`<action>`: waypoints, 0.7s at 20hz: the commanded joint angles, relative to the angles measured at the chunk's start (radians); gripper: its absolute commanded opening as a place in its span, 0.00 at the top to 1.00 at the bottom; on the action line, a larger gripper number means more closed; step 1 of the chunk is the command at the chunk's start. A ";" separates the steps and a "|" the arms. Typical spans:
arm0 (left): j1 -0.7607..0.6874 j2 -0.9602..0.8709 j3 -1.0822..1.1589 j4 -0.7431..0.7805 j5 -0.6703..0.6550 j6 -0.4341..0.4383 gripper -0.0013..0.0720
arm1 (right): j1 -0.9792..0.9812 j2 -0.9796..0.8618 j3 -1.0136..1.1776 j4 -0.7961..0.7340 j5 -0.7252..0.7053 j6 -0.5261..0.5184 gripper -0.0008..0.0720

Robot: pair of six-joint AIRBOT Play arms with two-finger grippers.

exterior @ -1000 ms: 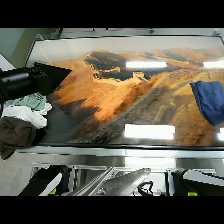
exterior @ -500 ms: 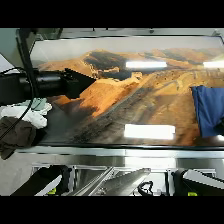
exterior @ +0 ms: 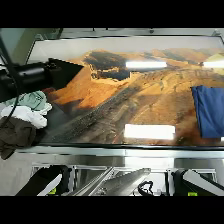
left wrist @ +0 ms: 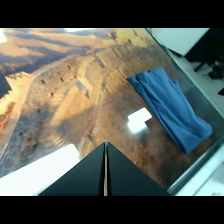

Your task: Fold the shirts.

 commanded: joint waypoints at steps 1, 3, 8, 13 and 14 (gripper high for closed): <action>0.070 0.013 -0.005 0.002 0.055 -0.014 0.96 | 0.186 0.100 0.061 0.157 0.002 -0.048 0.95; 0.074 0.017 -0.072 0.002 0.085 -0.013 0.96 | 0.370 0.156 0.008 0.155 0.007 -0.074 0.95; -0.036 0.065 -0.440 0.001 0.016 -0.018 0.96 | 0.876 0.299 -0.323 0.145 0.281 -0.049 0.95; -0.085 0.066 -0.551 0.001 -0.001 -0.022 0.96 | 1.059 0.293 -0.351 0.190 0.329 -0.033 0.95; -0.085 0.066 -0.550 0.001 -0.002 -0.022 0.96 | 1.071 0.293 -0.351 0.215 0.329 -0.033 0.95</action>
